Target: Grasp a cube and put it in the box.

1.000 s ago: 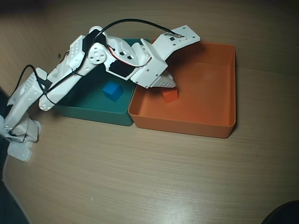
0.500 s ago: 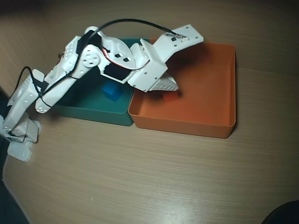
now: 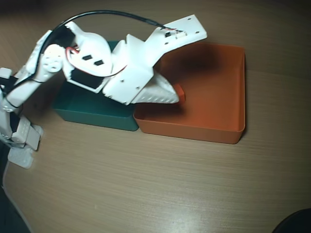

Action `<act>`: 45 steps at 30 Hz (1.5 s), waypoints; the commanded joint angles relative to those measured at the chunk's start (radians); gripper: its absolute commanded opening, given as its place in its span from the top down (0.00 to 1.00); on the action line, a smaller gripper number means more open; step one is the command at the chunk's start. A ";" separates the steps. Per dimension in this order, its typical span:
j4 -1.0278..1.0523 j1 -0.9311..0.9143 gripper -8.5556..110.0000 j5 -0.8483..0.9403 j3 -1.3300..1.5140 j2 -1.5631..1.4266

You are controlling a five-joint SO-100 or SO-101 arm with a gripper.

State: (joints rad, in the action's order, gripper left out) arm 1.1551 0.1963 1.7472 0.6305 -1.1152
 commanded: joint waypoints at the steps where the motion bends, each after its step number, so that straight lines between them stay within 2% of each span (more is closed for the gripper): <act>1: -0.041 -0.041 0.98 0.003 0.201 -0.273; 12: -0.058 -0.196 0.98 0.003 0.991 -0.905; 23: -0.060 -0.273 0.98 0.005 1.631 -1.442; 41: -0.060 -0.256 0.98 0.005 2.450 -2.212; 45: -0.052 -0.256 0.98 0.005 2.543 -2.241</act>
State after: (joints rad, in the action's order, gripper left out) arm 1.1167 -0.0644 1.7472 3.1078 -3.3471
